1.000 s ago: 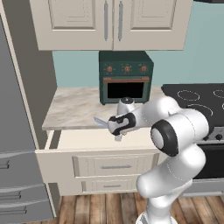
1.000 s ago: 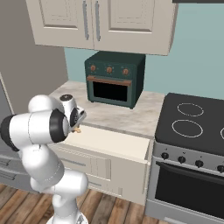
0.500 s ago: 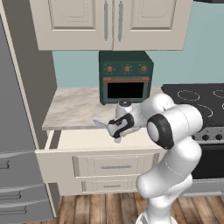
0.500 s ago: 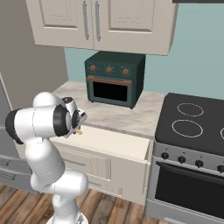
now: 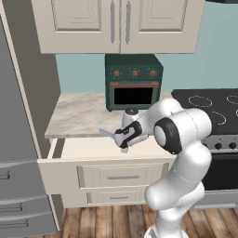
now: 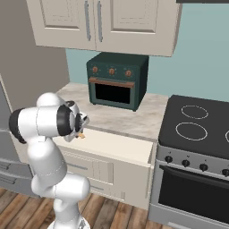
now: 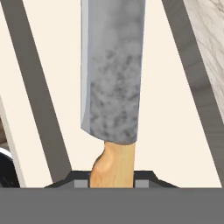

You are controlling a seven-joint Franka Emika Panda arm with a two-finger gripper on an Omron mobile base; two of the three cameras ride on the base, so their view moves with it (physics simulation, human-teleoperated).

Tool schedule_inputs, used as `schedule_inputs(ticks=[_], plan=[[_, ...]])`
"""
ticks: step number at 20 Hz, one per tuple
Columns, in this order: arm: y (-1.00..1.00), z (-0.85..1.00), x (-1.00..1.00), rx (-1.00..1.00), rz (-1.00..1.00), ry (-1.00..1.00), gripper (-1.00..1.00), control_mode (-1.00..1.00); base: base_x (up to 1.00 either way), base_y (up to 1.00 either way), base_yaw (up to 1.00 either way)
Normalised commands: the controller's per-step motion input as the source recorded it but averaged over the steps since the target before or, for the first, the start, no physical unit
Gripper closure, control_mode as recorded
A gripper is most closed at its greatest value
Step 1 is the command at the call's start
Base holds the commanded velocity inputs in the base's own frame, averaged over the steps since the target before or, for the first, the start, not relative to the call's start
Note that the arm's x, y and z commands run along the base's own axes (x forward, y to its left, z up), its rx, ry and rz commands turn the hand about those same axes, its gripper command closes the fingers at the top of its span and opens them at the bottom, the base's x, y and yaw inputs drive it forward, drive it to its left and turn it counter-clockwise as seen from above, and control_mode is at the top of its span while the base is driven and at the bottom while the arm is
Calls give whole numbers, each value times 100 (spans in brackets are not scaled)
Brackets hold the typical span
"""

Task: Pick up the metallic utensils from the counter and place them in the open drawer. Make sure not to pick up any wooden utensils.

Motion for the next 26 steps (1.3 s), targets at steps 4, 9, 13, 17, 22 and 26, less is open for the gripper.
schedule_inputs(ticks=[4,9,13,17,22,26], plan=[[0,-7,14,-1,0,0,100,-100,0,0,0],[0,-5,10,-1,0,0,100,-100,0,0,0],[0,-7,16,0,0,0,100,-100,0,0,0],[0,-15,11,-2,0,0,100,-100,0,0,0],[0,-12,3,-1,1,0,100,-100,0,0,0],[-4,0,11,0,13,0,100,-100,0,0,0]])
